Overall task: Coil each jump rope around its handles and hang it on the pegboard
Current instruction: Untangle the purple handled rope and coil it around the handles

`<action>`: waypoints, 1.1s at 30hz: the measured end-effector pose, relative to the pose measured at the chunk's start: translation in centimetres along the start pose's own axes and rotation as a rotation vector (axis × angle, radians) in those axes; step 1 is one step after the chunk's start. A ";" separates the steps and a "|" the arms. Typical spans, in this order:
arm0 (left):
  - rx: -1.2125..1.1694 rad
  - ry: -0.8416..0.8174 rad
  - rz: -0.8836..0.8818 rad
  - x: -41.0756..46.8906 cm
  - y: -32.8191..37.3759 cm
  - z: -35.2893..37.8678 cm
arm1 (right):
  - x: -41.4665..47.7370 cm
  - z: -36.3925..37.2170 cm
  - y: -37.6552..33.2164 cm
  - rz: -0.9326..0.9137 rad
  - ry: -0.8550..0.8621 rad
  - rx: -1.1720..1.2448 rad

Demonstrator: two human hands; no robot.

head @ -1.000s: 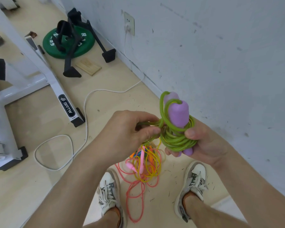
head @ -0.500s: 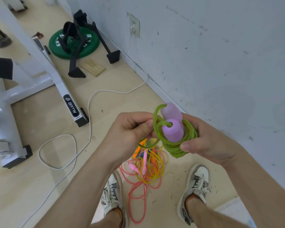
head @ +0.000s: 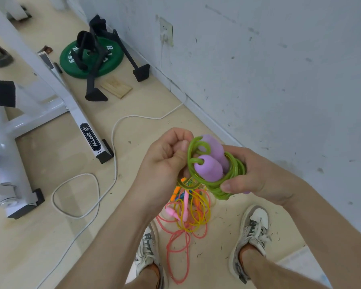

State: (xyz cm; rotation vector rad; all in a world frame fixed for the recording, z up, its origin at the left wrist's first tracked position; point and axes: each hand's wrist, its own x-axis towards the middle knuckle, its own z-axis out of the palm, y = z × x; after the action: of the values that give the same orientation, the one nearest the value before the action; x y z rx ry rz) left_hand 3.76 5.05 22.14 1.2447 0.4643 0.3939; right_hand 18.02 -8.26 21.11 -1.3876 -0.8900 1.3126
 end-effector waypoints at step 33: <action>0.717 -0.007 -0.182 0.7 -3.3 3.7 | 1.6 3.2 2.7 0.335 0.498 -0.942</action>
State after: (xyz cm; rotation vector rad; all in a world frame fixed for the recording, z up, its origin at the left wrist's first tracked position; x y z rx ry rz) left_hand 6.45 1.50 19.79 1.8739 0.7431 0.0572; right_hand 14.80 -6.81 18.30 -2.5444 -0.9841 0.6799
